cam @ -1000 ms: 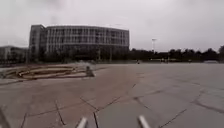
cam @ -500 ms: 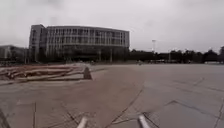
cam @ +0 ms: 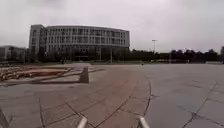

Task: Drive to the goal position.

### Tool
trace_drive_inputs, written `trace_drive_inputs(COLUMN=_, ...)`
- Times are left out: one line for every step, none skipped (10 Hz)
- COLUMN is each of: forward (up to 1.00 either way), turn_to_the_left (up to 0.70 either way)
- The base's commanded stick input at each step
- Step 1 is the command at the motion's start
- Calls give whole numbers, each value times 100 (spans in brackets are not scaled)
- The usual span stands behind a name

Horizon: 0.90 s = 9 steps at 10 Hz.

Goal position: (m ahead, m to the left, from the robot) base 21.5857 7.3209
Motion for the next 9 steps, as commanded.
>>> trace_drive_inputs(forward=100, turn_to_the_left=-2)
trace_drive_inputs(forward=100, turn_to_the_left=-2)
trace_drive_inputs(forward=100, turn_to_the_left=-13)
trace_drive_inputs(forward=100, turn_to_the_left=-36)
trace_drive_inputs(forward=100, turn_to_the_left=-13)
trace_drive_inputs(forward=100, turn_to_the_left=-2)
trace_drive_inputs(forward=100, turn_to_the_left=-2)
trace_drive_inputs(forward=100, turn_to_the_left=-5)
trace_drive_inputs(forward=100, turn_to_the_left=-9)
